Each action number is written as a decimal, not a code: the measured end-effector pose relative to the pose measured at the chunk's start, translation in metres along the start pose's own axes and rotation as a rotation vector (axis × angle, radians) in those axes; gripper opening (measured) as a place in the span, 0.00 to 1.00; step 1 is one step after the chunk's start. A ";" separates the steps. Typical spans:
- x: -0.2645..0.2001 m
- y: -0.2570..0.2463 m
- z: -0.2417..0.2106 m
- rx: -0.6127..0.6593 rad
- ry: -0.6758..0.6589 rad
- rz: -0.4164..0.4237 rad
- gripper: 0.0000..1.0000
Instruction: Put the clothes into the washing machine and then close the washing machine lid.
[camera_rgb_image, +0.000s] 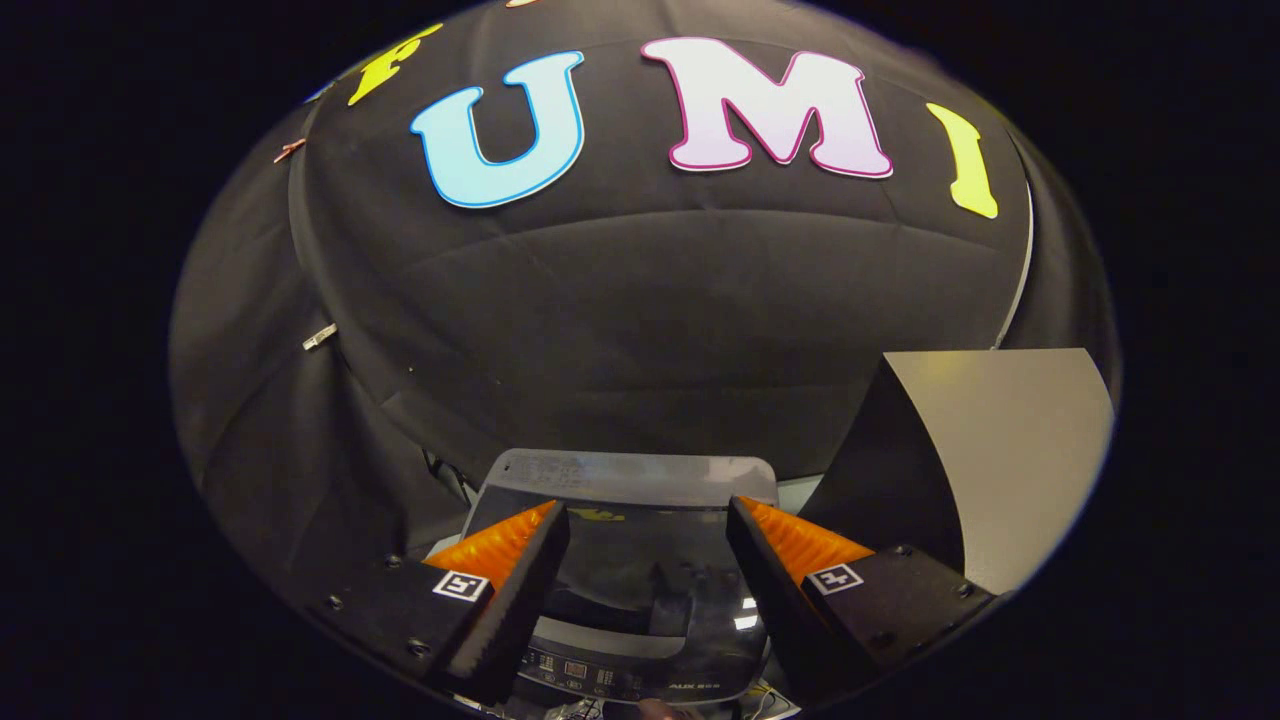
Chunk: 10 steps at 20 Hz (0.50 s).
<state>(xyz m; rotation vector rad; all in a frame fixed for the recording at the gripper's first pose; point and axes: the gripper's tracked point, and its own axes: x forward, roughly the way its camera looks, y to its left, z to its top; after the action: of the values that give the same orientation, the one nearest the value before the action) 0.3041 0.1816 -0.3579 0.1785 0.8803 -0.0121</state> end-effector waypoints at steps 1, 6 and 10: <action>-0.002 0.002 0.004 -0.015 -0.016 0.003 0.99; -0.025 0.018 0.019 -0.074 -0.112 0.057 0.99; -0.054 0.019 0.034 -0.077 -0.197 0.094 0.99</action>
<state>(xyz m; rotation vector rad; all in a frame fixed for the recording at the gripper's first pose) 0.2971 0.1919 -0.2924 0.1440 0.6742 0.0907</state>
